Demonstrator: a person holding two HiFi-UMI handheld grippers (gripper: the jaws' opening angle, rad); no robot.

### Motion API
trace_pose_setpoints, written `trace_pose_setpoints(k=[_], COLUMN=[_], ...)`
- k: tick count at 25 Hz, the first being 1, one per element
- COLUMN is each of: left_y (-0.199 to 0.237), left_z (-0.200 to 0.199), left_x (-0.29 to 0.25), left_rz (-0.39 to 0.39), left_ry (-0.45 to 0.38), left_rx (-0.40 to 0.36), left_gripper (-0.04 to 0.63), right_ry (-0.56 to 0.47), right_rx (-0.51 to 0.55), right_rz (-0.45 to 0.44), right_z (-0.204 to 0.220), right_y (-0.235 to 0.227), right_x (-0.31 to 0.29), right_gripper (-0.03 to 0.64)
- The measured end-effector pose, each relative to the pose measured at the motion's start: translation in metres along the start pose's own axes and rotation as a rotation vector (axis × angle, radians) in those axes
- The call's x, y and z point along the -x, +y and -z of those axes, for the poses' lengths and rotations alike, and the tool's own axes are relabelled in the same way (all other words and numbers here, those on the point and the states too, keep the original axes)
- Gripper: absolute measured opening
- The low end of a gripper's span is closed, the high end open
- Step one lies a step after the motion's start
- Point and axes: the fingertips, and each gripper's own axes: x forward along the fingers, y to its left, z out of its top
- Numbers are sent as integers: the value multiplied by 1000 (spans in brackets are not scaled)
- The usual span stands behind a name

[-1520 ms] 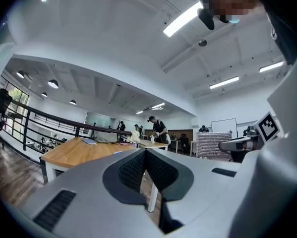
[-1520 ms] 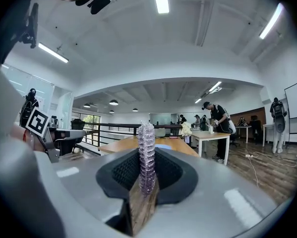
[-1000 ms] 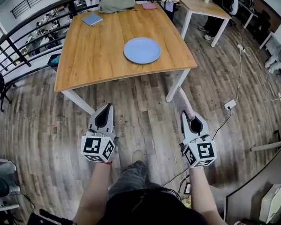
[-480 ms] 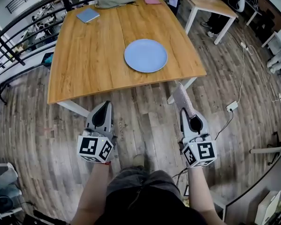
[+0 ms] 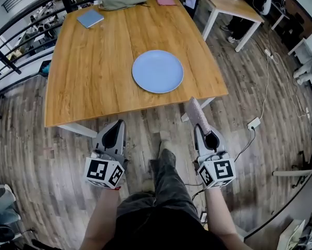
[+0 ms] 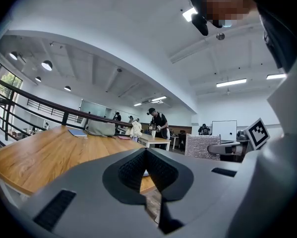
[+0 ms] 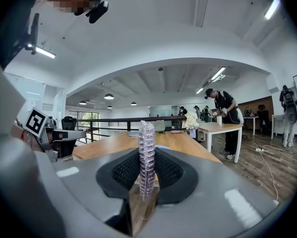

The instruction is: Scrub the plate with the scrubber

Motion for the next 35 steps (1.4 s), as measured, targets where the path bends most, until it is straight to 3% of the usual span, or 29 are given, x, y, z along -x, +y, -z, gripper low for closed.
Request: trace_pose_setpoints(k=[5, 12, 21, 25, 32, 35], left_y=[14, 23, 45, 56, 77, 88], left_z=[-1, 5, 33, 52, 82, 96], left_x=[-40, -98, -160, -177, -198, -201], left_rz=[-33, -14, -75, -117, -243, -267], left_ry=[0, 42, 157, 230, 350, 399], left_rx=[4, 40, 62, 58, 57, 82], left_gripper=[-5, -5, -5, -5, -3, 50], right_ry=[31, 81, 250, 332, 517, 590], right_rx=[-3, 38, 53, 112, -66, -108], right_rz=[-76, -227, -471, -562, -699, -714], right_z=[5, 4, 33, 46, 70, 80], right_y=[-14, -20, -21, -18, -12, -10], right_x=[-53, -130, -209, -233, -251, -257], right_gripper=[79, 80, 80, 80, 80, 80])
